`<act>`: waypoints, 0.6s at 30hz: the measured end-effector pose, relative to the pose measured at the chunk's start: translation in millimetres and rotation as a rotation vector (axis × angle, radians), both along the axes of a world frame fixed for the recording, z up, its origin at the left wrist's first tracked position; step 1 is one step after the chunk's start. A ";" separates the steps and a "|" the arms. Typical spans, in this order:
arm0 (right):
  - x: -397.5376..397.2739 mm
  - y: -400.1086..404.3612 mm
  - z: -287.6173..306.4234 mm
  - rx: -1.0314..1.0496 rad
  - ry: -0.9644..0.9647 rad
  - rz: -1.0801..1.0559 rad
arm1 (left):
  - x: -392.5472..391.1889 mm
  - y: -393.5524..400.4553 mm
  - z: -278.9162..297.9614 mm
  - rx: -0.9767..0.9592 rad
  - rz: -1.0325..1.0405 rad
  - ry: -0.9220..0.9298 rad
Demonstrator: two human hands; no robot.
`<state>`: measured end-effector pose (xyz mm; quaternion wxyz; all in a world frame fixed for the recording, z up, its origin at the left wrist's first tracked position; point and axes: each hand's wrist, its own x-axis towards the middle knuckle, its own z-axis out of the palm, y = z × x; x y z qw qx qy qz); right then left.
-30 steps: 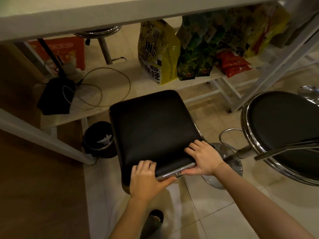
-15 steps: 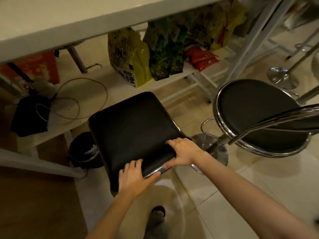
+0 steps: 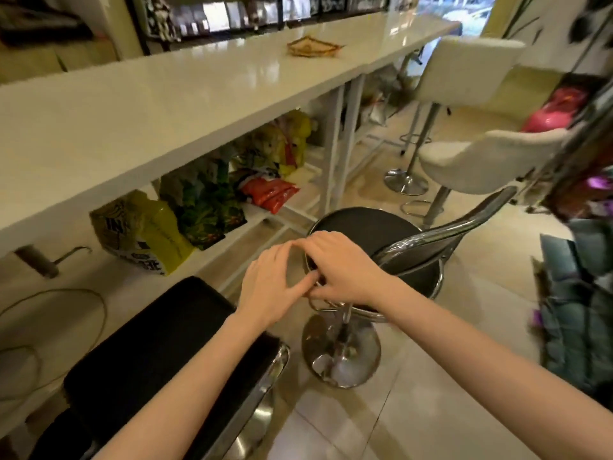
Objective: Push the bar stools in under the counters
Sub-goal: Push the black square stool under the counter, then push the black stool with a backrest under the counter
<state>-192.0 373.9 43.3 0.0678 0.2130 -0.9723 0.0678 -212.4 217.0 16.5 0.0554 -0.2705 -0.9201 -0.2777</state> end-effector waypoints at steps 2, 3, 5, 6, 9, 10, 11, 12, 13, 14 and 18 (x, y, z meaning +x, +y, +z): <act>2.4 30.4 23.2 0.003 0.051 -0.053 | -2.1 29.4 21.3 0.044 -0.056 0.020; 4.3 46.8 32.6 0.001 0.073 -0.078 | -3.2 43.5 29.3 0.059 -0.084 0.026; 9.5 80.8 47.5 -0.020 0.093 -0.124 | -4.0 71.1 42.2 0.083 -0.137 0.038; 12.4 97.4 53.0 -0.033 0.096 -0.137 | -4.0 84.6 47.5 0.089 -0.163 0.043; 20.3 145.4 63.9 -0.057 0.080 -0.150 | -1.4 124.6 61.7 0.064 -0.215 0.043; 22.5 161.2 65.6 -0.060 0.065 -0.155 | -0.3 137.8 65.2 0.051 -0.227 0.036; 24.4 177.5 66.2 -0.060 0.046 -0.157 | 1.6 151.2 68.1 0.035 -0.237 0.021; 25.4 194.2 66.6 -0.059 0.026 -0.155 | 4.3 164.5 70.3 0.013 -0.241 -0.003; 26.0 210.2 67.4 -0.057 0.000 -0.151 | 7.5 177.3 71.9 -0.018 -0.242 -0.030; 26.0 225.9 68.6 -0.053 -0.035 -0.149 | 11.4 190.0 73.1 -0.054 -0.237 -0.058; 20.4 276.6 71.8 0.027 -0.165 -0.106 | 22.2 231.6 71.9 -0.154 -0.188 -0.109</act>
